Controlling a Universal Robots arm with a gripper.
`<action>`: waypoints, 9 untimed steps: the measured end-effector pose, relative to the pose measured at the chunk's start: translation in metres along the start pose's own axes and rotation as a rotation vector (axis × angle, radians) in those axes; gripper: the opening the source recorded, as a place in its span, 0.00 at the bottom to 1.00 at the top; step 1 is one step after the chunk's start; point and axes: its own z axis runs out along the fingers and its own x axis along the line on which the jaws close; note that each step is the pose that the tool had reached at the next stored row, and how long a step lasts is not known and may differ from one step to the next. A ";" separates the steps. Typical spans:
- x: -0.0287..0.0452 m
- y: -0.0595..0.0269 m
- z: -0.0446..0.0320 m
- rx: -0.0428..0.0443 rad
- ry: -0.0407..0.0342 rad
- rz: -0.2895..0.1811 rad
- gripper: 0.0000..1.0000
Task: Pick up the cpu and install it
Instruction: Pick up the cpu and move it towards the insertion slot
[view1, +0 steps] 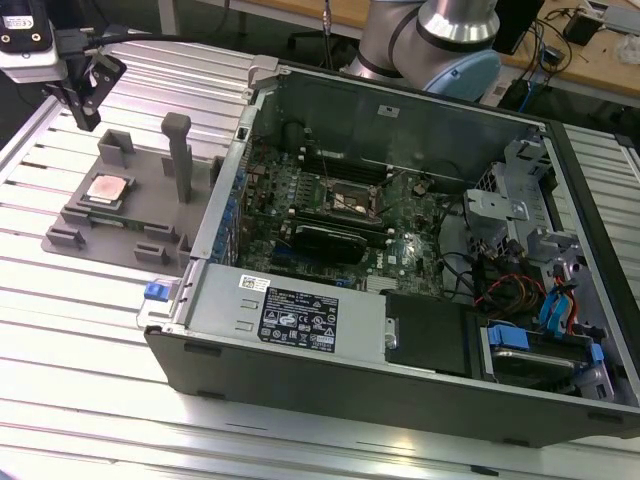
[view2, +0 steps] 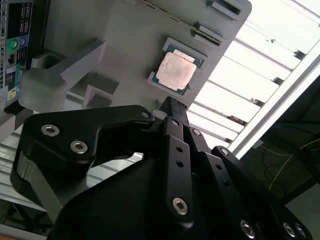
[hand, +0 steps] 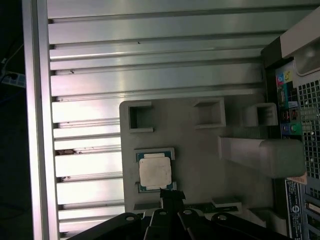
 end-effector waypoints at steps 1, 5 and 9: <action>0.0000 0.0000 0.0000 0.0000 0.0000 0.000 0.11; 0.0000 0.0000 0.0001 -0.0001 0.0000 0.000 0.11; 0.0056 -0.0006 0.0050 -0.0001 -0.0001 0.000 0.11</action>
